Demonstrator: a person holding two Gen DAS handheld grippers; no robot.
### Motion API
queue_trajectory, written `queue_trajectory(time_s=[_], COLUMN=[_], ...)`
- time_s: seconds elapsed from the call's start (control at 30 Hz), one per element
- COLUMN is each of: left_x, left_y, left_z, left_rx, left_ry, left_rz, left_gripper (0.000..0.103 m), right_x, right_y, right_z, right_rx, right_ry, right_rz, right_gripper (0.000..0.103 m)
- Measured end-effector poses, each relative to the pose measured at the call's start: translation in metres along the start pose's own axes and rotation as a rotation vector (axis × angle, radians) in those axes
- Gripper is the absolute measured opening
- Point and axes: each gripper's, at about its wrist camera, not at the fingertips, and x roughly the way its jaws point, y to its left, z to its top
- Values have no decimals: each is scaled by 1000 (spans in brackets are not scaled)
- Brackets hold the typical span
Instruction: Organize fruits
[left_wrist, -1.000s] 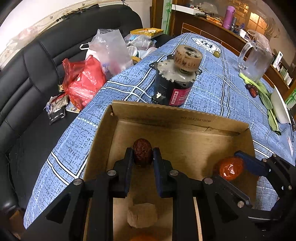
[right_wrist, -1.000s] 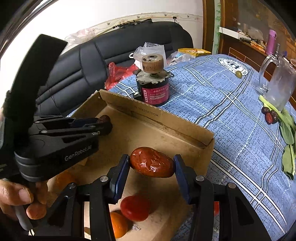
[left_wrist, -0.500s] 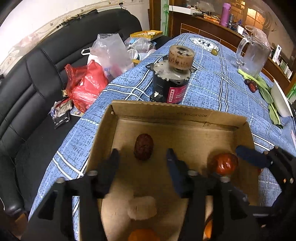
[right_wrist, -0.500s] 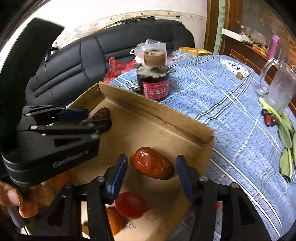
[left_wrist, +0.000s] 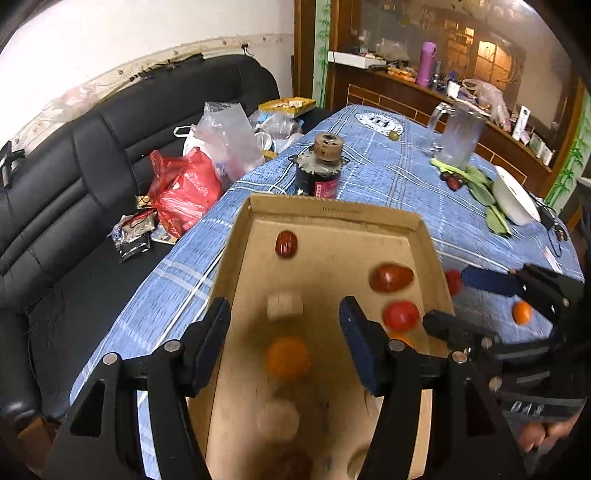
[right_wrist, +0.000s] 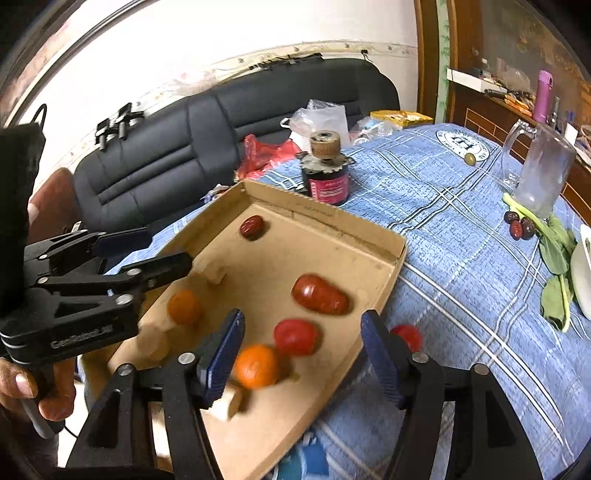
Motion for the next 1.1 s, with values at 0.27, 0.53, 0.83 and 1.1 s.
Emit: queue_trajectory(time_s=[0.27,0.53,0.83,1.1], left_x=[-46,-85,-118,-130], left_y=[1,-7,-13,-22], left_z=[-45,-86,-117,-142], left_rx=[-9,45,68,79], left_ry=[-30,-101,-152,-144], left_rz=[-20,64,106,115], left_gripper=[66,75,84,84], right_x=[-34,-59,-71,-82], right_y=[30,51,67,85], right_z=[-40,-85,-121,-143], right_rx=[-146,-295,-399,-456], right_ry=[-9,-13,29,29], right_rz=[44,58,107,127], right_gripper=[80,89,89,91])
